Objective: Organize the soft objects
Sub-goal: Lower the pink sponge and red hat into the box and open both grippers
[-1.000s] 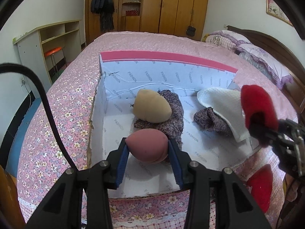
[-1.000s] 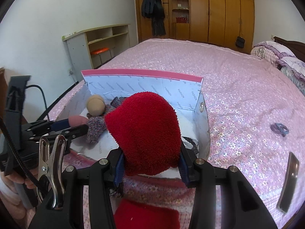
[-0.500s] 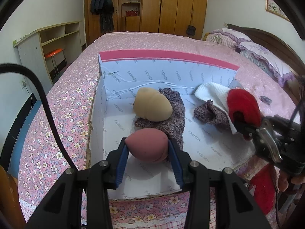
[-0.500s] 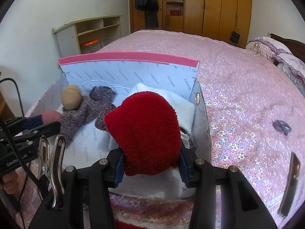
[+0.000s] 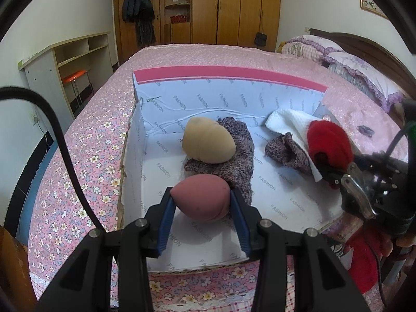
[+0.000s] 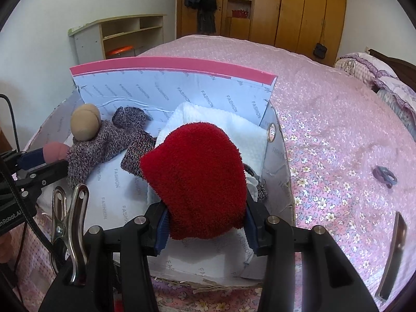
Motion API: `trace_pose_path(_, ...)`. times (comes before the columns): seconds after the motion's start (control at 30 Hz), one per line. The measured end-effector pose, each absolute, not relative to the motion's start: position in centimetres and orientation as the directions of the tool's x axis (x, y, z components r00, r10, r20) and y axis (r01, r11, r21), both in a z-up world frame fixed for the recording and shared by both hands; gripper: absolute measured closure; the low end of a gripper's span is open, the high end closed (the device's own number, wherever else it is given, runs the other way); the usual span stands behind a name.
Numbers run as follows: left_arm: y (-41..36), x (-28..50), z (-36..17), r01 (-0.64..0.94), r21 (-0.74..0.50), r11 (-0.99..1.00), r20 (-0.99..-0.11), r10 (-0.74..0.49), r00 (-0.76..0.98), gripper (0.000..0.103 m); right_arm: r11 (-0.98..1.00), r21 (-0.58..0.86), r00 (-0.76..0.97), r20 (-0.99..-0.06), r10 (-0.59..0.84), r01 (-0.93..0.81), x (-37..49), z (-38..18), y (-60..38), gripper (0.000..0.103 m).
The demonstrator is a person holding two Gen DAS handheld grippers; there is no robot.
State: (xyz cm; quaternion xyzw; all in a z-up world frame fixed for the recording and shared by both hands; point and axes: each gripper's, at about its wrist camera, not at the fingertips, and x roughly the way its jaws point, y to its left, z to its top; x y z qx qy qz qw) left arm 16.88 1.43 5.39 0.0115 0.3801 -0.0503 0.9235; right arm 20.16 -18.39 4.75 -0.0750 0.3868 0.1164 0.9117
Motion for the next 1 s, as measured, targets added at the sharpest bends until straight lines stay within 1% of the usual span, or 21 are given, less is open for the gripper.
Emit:
trace_pose_path(0.6,0.9,16.9,5.4,0.096,-0.006,0.995,-0.711,-0.072,0.700,0.057,0.963,-0.044,0.683,-0.713,0.156,-0.266,20.1,4.6,-18.5,0.054)
trace_pose_path(0.77,1.0,16.9,5.5,0.098,-0.013,0.995,-0.719,-0.078,0.691,0.055,0.959,-0.040,0.691,-0.702,0.172,-0.279,19.7,5.0,-18.6,0.054)
trace_pose_path(0.83,1.1,17.0,5.5,0.091,-0.018,0.996,-0.725,-0.076,0.684,0.055,0.959,-0.009,0.687,-0.699,0.197,-0.284,19.5,5.4,-18.9,0.054)
trace_pose_path(0.9,1.1,16.9,5.6,0.088,-0.017,0.996,-0.729,-0.073,0.681,0.054,0.958,0.010,0.687,-0.695,0.212,-0.286,19.3,5.7,-19.2,0.051)
trace_pose_path(1.0,1.2,16.6,5.8,0.091,-0.027,0.995,-0.734,-0.081,0.674,0.054,0.961,-0.010,0.708,-0.679,0.198,-0.278,18.9,6.4,-19.4,0.047)
